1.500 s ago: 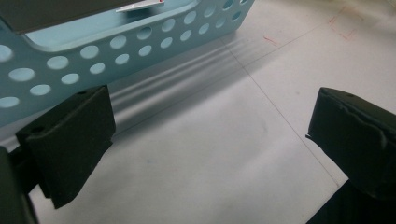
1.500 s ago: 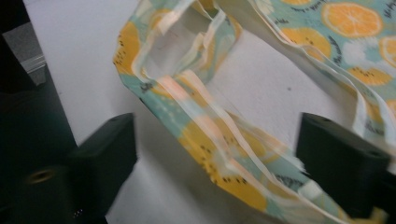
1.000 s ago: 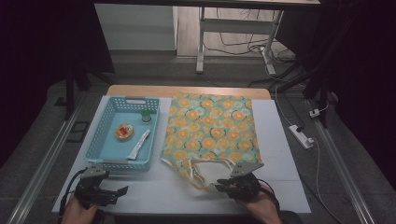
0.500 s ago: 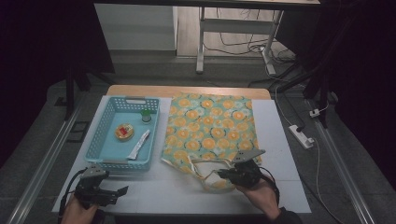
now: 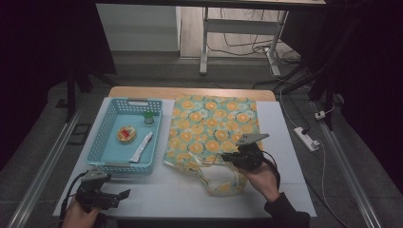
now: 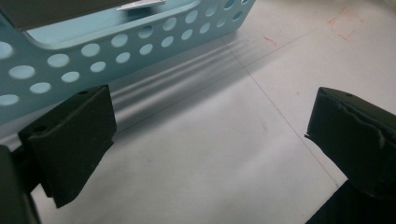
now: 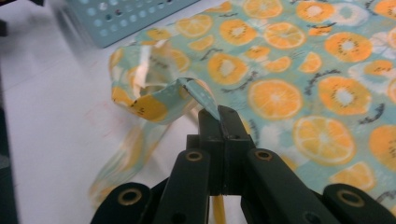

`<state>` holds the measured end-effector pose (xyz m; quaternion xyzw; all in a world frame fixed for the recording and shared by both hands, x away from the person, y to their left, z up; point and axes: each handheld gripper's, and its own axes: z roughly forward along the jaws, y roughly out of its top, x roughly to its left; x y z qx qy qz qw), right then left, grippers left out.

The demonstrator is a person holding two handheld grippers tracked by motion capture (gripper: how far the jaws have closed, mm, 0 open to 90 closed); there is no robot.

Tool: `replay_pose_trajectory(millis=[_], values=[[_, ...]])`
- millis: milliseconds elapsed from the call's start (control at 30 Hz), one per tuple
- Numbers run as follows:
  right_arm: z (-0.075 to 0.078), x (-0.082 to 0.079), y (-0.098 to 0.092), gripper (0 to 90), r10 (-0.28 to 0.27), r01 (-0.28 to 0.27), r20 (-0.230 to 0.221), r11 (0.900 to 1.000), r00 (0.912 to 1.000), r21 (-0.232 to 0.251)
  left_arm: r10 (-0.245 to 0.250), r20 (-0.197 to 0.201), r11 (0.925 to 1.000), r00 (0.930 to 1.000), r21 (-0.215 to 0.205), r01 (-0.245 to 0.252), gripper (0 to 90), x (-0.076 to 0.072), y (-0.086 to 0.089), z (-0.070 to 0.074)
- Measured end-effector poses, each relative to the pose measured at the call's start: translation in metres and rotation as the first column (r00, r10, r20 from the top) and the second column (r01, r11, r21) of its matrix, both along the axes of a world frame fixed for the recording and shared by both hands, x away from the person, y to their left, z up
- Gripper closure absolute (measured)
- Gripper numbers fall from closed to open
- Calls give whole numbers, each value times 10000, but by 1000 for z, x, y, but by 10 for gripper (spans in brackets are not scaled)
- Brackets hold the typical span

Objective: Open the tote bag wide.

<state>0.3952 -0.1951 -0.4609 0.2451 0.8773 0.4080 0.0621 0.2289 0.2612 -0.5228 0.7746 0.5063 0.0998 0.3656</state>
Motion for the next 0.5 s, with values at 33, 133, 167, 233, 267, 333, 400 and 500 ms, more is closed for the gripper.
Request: replay_pose_trajectory(millis=[33, 133, 167, 233, 267, 333, 400, 500], values=[[-1, 8, 1, 900, -102, 102, -26, 9999, 9999, 2, -9, -11, 10000, 10000, -8, 9, 15, 0, 0, 0], [-1, 19, 2, 900, -201, 201, 10, 9998, 9998, -4, -16, -24, 10000, 10000, -28, 16, 15, 0, 1, 0], [0, 22, 3, 900, -250, 250, 1, 9997, 9997, -3, -15, -24, 10000, 10000, -32, 15, 15, 0, 1, 0], [0, 29, 4, 900, -347, 348, 42, 9994, 9994, -72, -11, -17, 10000, 10000, -36, 11, 15, 0, 1, 0], [1, 33, 5, 900, -408, 408, 29, 9991, 9992, -110, -19, -24, 10000, 10000, -40, 19, 15, 0, 1, 0], [1, 40, 7, 900, -524, 524, 63, 9986, 9986, -112, -19, -43, 10000, 10000, -56, 18, 16, 0, 1, 0], [2, 44, 7, 900, -569, 569, 69, 9983, 9984, -116, -18, -30, 10000, 10000, -65, 18, 16, 0, 1, 0], [4, 57, 9, 900, -700, 702, 172, 9974, 9974, -132, 0, -33, 10000, 10000, -98, 0, 16, 0, 1, 0]])
